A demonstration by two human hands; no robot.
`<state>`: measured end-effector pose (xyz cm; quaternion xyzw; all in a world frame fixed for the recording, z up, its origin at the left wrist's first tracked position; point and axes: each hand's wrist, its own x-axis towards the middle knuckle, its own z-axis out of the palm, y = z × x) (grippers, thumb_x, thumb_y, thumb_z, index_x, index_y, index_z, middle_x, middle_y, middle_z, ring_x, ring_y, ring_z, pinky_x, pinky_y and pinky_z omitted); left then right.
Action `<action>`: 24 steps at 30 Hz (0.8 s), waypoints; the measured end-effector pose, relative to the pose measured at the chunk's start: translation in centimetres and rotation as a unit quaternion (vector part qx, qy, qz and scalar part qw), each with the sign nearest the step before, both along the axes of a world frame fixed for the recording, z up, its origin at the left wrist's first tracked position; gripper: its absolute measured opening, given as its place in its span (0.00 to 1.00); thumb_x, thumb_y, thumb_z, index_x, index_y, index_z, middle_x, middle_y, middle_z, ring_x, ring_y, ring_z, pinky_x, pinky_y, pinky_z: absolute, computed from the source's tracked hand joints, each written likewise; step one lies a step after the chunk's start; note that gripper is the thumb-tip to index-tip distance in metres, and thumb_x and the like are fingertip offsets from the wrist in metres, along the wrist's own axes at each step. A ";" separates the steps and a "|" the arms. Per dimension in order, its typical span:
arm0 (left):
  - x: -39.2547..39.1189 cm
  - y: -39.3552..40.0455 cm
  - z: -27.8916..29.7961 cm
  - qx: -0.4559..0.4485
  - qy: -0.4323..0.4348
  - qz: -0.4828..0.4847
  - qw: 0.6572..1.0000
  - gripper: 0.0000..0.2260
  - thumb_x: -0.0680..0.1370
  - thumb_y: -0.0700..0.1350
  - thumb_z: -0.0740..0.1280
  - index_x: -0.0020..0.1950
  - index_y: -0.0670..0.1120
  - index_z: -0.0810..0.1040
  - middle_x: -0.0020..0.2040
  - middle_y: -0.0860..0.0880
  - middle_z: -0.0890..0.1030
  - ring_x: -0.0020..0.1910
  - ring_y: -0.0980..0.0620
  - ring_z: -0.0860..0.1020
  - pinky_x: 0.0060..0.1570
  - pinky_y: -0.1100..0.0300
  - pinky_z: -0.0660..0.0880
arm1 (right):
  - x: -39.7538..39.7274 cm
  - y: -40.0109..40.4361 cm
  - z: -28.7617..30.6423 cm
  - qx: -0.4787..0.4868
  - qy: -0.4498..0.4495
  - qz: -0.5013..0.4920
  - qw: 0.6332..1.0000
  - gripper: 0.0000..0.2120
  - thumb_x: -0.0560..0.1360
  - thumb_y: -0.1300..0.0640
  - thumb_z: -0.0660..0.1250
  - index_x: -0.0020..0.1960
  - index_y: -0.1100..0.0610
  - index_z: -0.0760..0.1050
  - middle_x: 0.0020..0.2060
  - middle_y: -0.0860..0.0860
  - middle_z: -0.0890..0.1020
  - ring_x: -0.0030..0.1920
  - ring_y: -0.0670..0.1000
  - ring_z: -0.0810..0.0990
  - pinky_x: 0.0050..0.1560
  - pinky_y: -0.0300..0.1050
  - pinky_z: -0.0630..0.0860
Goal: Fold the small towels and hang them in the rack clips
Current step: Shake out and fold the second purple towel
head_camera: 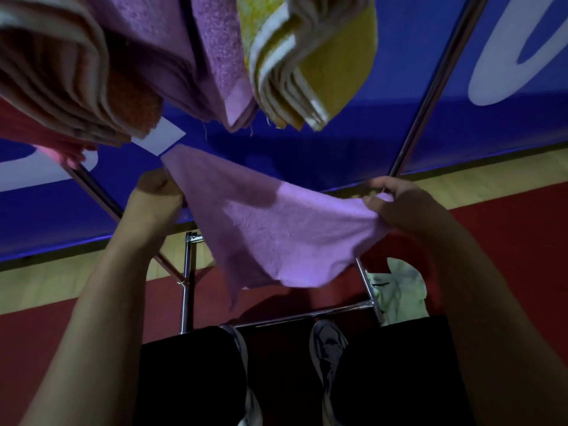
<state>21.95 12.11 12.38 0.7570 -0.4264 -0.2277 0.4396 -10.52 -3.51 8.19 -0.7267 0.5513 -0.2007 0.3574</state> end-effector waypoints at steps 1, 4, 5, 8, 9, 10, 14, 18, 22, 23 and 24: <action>0.1 -0.2 -0.3 0.007 0.001 0.002 1.000 0.13 0.82 0.47 0.62 0.44 0.44 0.82 0.41 0.43 0.86 0.40 0.47 0.85 0.48 0.47 0.81 | 0.0 0.1 -0.2 -0.001 0.002 0.010 1.000 0.12 0.79 0.59 0.69 0.61 0.52 0.80 0.46 0.50 0.81 0.47 0.51 0.79 0.35 0.24 0.67; 0.1 -0.5 -0.5 0.004 0.026 0.013 1.000 0.15 0.86 0.45 0.60 0.48 0.36 0.80 0.44 0.35 0.83 0.40 0.45 0.83 0.50 0.41 0.80 | 0.5 0.4 0.6 0.028 -0.108 -0.019 0.994 0.07 0.79 0.60 0.68 0.52 0.51 0.82 0.45 0.49 0.84 0.44 0.44 0.81 0.45 0.25 0.72; 0.1 -0.6 -0.5 -0.009 0.055 0.025 0.998 0.16 0.85 0.45 0.60 0.51 0.33 0.78 0.47 0.31 0.82 0.44 0.39 0.82 0.53 0.38 0.79 | 0.7 0.5 1.0 0.038 -0.172 -0.049 0.983 0.07 0.79 0.61 0.68 0.51 0.51 0.83 0.46 0.49 0.85 0.46 0.46 0.82 0.50 0.33 0.76; 0.3 -1.5 -0.5 -0.053 0.143 0.105 0.983 0.13 0.85 0.45 0.59 0.52 0.38 0.79 0.48 0.37 0.83 0.45 0.46 0.83 0.59 0.44 0.80 | 0.6 0.0 2.2 0.031 -0.299 -0.128 0.945 0.08 0.79 0.60 0.68 0.54 0.52 0.84 0.51 0.55 0.86 0.52 0.53 0.83 0.53 0.49 0.80; 0.5 -1.7 -0.3 -0.062 0.173 0.132 0.974 0.11 0.86 0.45 0.59 0.50 0.44 0.79 0.48 0.45 0.83 0.43 0.53 0.83 0.60 0.48 0.80 | 0.6 -0.1 2.4 0.040 -0.307 -0.132 0.941 0.09 0.79 0.58 0.68 0.56 0.55 0.84 0.51 0.55 0.86 0.52 0.54 0.83 0.52 0.50 0.80; 0.5 -1.8 -0.2 -0.070 0.197 0.142 0.967 0.10 0.86 0.44 0.59 0.50 0.47 0.78 0.48 0.49 0.82 0.44 0.57 0.83 0.61 0.51 0.80 | 0.6 0.0 2.4 0.067 -0.295 -0.130 0.944 0.09 0.80 0.56 0.68 0.56 0.56 0.84 0.48 0.54 0.86 0.51 0.55 0.83 0.52 0.51 0.79; 0.5 -1.2 -0.5 -0.070 0.182 0.090 0.977 0.10 0.85 0.43 0.59 0.55 0.47 0.81 0.49 0.51 0.87 0.51 0.52 0.85 0.61 0.50 0.81 | 0.8 0.1 1.3 0.133 -0.169 -0.083 0.973 0.08 0.78 0.53 0.70 0.41 0.52 0.82 0.37 0.48 0.83 0.44 0.53 0.81 0.52 0.52 0.79; -0.2 -1.3 0.0 -0.083 0.222 -0.023 0.971 0.15 0.86 0.44 0.56 0.58 0.50 0.83 0.44 0.54 0.87 0.46 0.54 0.85 0.44 0.60 0.81 | 1.2 0.2 1.3 0.038 -0.228 -0.046 0.972 0.09 0.76 0.57 0.67 0.48 0.48 0.85 0.43 0.48 0.87 0.51 0.51 0.84 0.55 0.49 0.79; -1.1 -1.4 0.2 -0.085 0.324 -0.015 0.942 0.14 0.80 0.35 0.52 0.52 0.42 0.78 0.29 0.52 0.62 0.27 0.54 0.59 0.28 0.60 0.59 | 2.0 0.8 1.9 0.040 -0.312 -0.047 0.948 0.12 0.82 0.57 0.63 0.52 0.48 0.85 0.32 0.50 0.77 0.33 0.53 0.73 0.34 0.48 0.67; -1.6 -1.5 0.3 -0.067 0.306 -0.040 0.949 0.15 0.79 0.35 0.52 0.52 0.41 0.78 0.29 0.52 0.60 0.28 0.54 0.57 0.28 0.60 0.56 | 2.5 0.9 2.0 0.049 -0.332 -0.040 0.941 0.12 0.82 0.55 0.63 0.54 0.48 0.85 0.30 0.52 0.73 0.31 0.55 0.67 0.33 0.48 0.63; -2.2 -1.5 0.4 -0.045 0.277 -0.070 0.957 0.16 0.79 0.35 0.52 0.53 0.40 0.79 0.28 0.51 0.61 0.28 0.54 0.58 0.30 0.60 0.57 | 3.0 1.3 2.3 0.064 -0.358 -0.033 0.931 0.11 0.83 0.54 0.63 0.55 0.50 0.85 0.31 0.54 0.72 0.32 0.55 0.66 0.35 0.49 0.63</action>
